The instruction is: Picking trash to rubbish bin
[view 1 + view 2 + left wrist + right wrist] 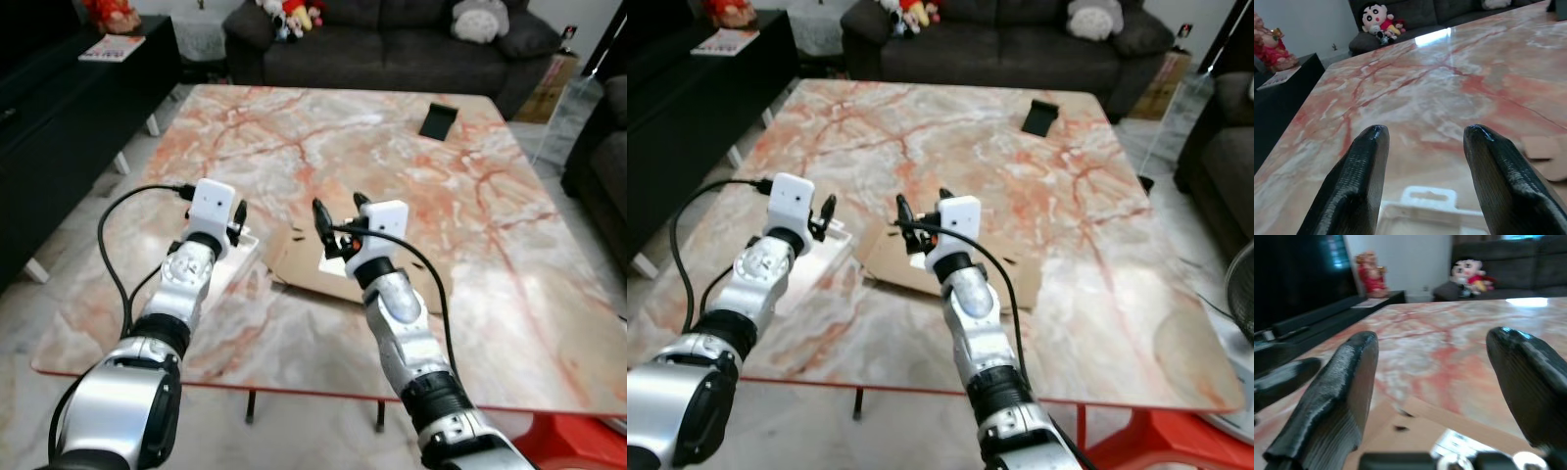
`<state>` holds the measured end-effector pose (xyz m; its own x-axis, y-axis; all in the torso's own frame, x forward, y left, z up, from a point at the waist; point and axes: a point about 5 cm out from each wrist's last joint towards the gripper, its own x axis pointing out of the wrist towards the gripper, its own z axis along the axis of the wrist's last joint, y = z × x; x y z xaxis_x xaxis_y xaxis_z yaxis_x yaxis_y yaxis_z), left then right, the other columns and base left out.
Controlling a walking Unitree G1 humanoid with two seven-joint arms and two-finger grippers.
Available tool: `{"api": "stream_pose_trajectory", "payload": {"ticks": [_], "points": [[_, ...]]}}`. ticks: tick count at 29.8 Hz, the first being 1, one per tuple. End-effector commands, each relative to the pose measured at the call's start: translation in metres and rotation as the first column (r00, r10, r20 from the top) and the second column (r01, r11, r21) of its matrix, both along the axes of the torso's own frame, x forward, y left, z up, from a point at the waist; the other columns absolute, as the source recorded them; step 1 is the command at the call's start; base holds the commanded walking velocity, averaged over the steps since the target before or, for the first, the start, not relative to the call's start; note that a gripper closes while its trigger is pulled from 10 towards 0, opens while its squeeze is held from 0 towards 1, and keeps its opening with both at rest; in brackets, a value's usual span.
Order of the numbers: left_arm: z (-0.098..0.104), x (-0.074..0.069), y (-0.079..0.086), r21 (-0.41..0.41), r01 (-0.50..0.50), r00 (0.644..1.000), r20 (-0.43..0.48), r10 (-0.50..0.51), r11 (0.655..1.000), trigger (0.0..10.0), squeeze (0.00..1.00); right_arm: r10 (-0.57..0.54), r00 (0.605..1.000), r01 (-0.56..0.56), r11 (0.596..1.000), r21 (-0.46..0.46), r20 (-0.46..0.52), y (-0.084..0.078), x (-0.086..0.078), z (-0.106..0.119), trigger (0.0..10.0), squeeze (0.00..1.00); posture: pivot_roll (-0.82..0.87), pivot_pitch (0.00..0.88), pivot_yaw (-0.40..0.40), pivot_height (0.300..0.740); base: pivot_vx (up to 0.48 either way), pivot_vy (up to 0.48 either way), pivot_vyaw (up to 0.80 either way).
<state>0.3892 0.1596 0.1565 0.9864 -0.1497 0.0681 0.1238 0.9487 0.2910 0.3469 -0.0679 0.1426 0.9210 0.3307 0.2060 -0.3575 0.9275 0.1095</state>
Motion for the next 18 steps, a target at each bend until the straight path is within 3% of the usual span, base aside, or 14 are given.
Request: {"api": "stream_pose_trajectory", "payload": {"ticks": [1, 9, 16, 18], "points": [[-0.003, -0.002, 0.008, 0.023, -0.026, 1.000, -0.013, 0.026, 0.999, 10.0, 0.00, 0.010, 1.000, -0.010, 1.000, 0.003, 0.004, 0.004, -0.001, 0.002, 10.0, 0.00, -0.05, 0.049, -0.037, 0.740, 0.000, 0.000, 0.00], [-0.020, -0.004, 0.026, 0.092, -0.083, 0.986, -0.135, 0.095, 0.992, 10.0, 0.00, 0.014, 1.000, -0.014, 1.000, 0.009, 0.004, 0.005, -0.001, 0.002, 10.0, 0.00, -0.05, 0.044, -0.034, 0.740, 0.000, 0.000, 0.00], [-0.021, -0.003, 0.023, 0.049, -0.031, 0.983, -0.179, 0.040, 0.998, 10.0, 0.00, 0.016, 1.000, -0.016, 1.000, 0.009, -0.002, 0.005, -0.002, 0.000, 10.0, 0.00, -0.05, 0.040, -0.034, 0.740, 0.000, 0.000, 0.00], [-0.017, -0.002, 0.014, 0.024, 0.006, 0.990, -0.143, -0.003, 1.000, 10.0, 0.00, 0.022, 1.000, -0.022, 1.000, -0.005, -0.009, 0.005, -0.001, -0.001, 10.0, 0.00, -0.05, 0.043, -0.032, 0.740, 0.000, 0.000, 0.00]]}}
